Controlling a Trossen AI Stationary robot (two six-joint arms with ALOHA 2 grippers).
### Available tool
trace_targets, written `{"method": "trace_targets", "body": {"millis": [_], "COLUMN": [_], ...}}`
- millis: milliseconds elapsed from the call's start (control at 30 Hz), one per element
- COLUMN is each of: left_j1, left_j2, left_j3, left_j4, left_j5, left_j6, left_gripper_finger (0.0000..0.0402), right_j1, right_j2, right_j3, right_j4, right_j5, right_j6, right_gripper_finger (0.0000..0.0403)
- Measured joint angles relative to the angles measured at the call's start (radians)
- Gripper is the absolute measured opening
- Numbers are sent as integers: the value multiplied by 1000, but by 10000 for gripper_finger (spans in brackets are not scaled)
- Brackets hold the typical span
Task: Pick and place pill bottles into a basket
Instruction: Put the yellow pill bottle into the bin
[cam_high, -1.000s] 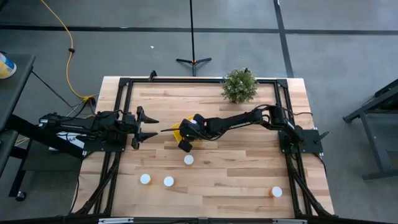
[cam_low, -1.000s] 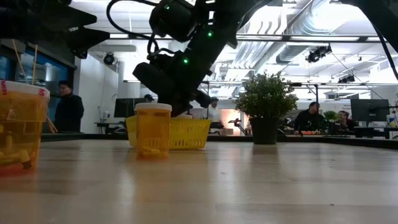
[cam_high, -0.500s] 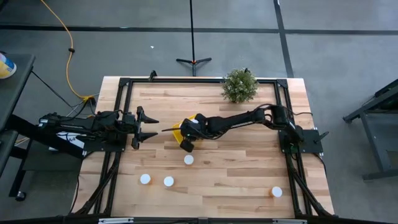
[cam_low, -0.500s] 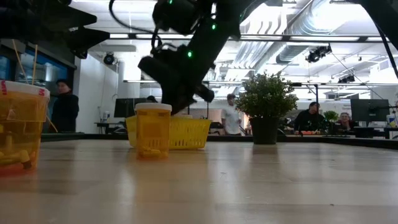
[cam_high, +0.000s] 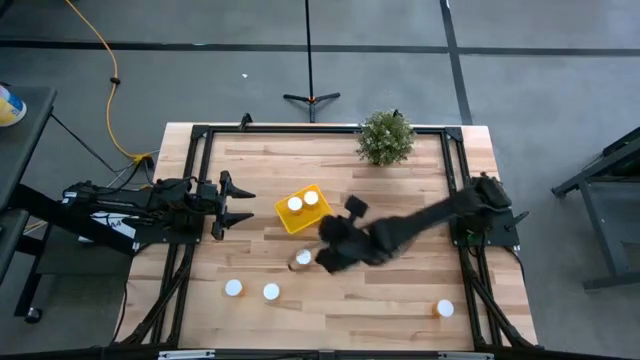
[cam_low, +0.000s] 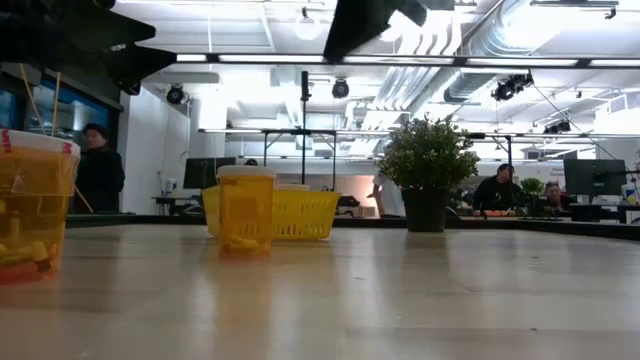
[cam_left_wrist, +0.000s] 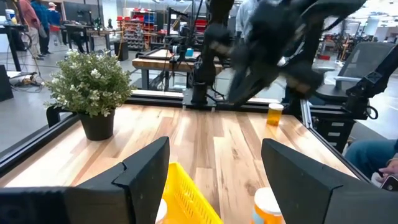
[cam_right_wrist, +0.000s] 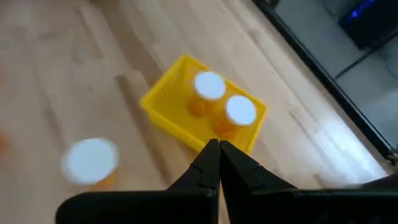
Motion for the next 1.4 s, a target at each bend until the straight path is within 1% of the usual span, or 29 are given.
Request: {"method": "trace_targets", "body": {"millis": [133, 200, 267, 300, 433, 467, 533, 600, 667, 800, 900, 967, 1067, 1167, 1300, 1400], "left_j1": [0, 0, 0, 0, 0, 0, 0, 0, 0, 0, 0, 0, 0, 0, 0, 0], "left_j2": [0, 0, 0, 0, 0, 0, 0, 0, 0, 0, 0, 0, 0, 0, 0, 0], "left_j3": [0, 0, 0, 0, 0, 0, 0, 0, 0, 0, 0, 0, 0, 0, 0, 0], "left_j4": [-1, -1, 0, 2, 2, 2, 1, 1, 0, 0, -1, -1, 0, 0, 0, -1], "left_j5": [0, 0, 0, 0, 0, 0, 0, 0, 0, 0, 0, 0, 0, 0, 0, 0], "left_j6": [0, 0, 4, 4, 7, 7, 7, 7, 7, 7, 7, 7, 8, 8, 8, 8], "left_gripper_finger": [289, 289, 289, 289, 289, 289, 289, 289, 289, 289, 289, 289, 289, 289, 289, 289], "right_j1": [90, 114, 129, 133, 128, 123, 102, 75, 50, 18, -12, -29, -52, -55, -30, 5], "right_j2": [-24, -24, -27, -27, -27, -27, -27, -27, -27, -27, -26, -26, -26, -26, -26, -26], "right_j3": [0, -1, -1, -1, -1, -1, -1, -1, -1, -1, -1, -1, -1, -1, -1, -1], "right_j4": [-34, -36, -42, -46, -73, -79, -85, -115, -160, -210, -209, -224, -258, -367, -518, -549], "right_j5": [6, -1, -39, -75, -264, -292, -293, -280, -308, -446, -540, -614, -755, -865, -1036, -1144], "right_j6": [8, 27, 50, 66, 161, 178, 202, 266, 341, 421, 445, 500, 640, 806, 983, 1067], "right_gripper_finger": [6, 22, 55, 75, 175, 198, 232, 252, 259, 260, 261, 261, 259, 255, 247, 241]}}
